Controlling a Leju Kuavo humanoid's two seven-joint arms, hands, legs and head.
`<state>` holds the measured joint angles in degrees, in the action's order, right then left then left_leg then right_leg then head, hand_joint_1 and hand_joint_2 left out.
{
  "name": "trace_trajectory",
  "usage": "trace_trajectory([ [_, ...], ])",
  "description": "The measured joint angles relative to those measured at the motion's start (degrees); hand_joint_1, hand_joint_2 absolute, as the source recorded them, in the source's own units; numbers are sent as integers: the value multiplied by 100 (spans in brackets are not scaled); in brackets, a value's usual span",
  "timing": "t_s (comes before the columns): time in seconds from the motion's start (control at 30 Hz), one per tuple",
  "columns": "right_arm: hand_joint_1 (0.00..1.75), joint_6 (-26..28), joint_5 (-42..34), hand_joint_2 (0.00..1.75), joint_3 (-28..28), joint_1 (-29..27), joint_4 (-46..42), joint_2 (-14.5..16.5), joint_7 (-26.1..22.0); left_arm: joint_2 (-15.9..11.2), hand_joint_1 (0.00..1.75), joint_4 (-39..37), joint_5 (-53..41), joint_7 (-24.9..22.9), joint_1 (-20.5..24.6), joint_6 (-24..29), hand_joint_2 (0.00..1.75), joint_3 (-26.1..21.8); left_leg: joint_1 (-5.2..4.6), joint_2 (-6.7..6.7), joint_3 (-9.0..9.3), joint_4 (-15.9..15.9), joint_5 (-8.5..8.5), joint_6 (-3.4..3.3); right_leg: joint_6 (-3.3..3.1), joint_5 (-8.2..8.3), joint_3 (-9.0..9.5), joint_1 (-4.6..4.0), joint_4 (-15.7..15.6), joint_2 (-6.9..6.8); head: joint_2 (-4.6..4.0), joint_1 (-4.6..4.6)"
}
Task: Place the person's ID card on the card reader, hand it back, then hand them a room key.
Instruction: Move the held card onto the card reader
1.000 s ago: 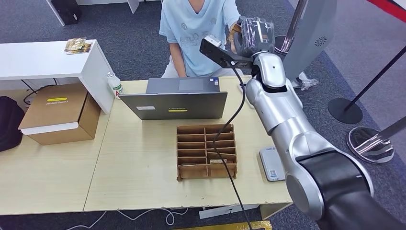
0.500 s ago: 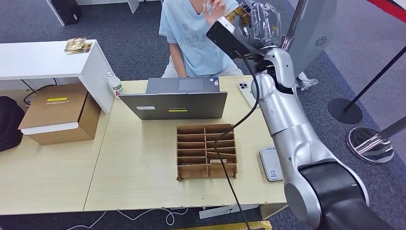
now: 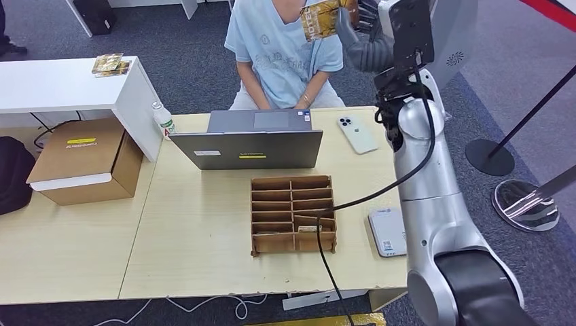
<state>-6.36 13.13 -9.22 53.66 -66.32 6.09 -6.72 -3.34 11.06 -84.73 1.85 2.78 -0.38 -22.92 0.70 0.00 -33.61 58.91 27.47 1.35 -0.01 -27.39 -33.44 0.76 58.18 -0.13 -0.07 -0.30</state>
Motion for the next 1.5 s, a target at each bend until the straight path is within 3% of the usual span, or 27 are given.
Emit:
trace_trajectory([
  [0.2,175,-730,-846,175,-24,-72,-107,-457,179,0,0,0,1,-10,-43,1,0,-74,-2,-2,0,1,1,-2,1,0,1,0,-3,-2,0,0],
  [0.5,175,-2021,-2072,175,-296,-197,230,-1599,182,-12,0,0,1,4,-69,1,0,-150,-2,-14,-4,3,3,-4,1,1,4,1,-6,-16,0,0],
  [0.93,175,-2524,-2724,175,-1165,-697,420,-3354,213,-36,0,0,-8,64,-100,42,0,-283,-3,-22,-9,4,9,-13,6,-2,4,3,-8,-27,0,0],
  [1.27,175,-2718,-2832,175,-1524,-921,561,-3964,266,-39,0,0,-13,64,-98,17,0,-287,-3,-22,-9,4,9,-13,7,-3,3,3,-7,-25,0,-1],
  [1.5,175,-2613,-2718,175,-1973,-1059,1181,-4011,3,-41,0,0,-18,68,-91,-10,0,-287,-4,-22,-10,4,9,-13,7,-3,3,3,-7,-26,0,-1],
])
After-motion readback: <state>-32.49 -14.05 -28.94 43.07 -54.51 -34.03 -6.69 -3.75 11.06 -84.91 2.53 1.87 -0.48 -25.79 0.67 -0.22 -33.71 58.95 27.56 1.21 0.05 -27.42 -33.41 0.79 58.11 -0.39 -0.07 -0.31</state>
